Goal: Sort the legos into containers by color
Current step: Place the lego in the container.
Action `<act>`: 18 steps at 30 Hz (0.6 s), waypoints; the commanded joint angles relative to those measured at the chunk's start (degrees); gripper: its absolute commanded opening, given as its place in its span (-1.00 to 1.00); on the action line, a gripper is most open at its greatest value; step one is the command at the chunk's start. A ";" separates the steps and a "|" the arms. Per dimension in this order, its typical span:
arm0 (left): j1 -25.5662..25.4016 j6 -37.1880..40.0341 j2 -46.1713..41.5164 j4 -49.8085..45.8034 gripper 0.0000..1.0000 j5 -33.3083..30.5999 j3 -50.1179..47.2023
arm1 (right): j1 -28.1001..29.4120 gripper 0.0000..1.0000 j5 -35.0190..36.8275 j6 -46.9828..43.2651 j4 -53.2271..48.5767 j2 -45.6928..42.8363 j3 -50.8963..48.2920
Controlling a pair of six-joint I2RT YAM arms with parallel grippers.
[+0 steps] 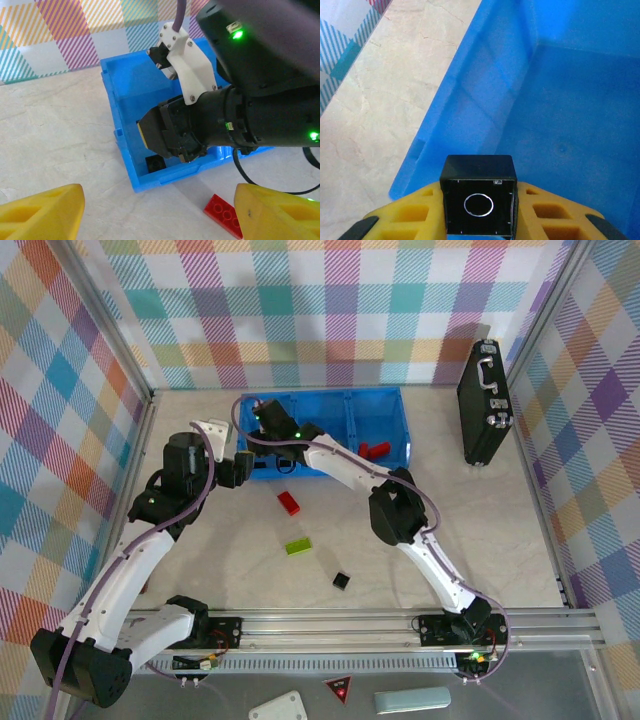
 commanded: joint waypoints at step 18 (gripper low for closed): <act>0.34 0.01 0.39 2.54 0.57 1.85 -0.66 | 0.26 -0.23 2.72 -2.77 5.86 7.35 4.22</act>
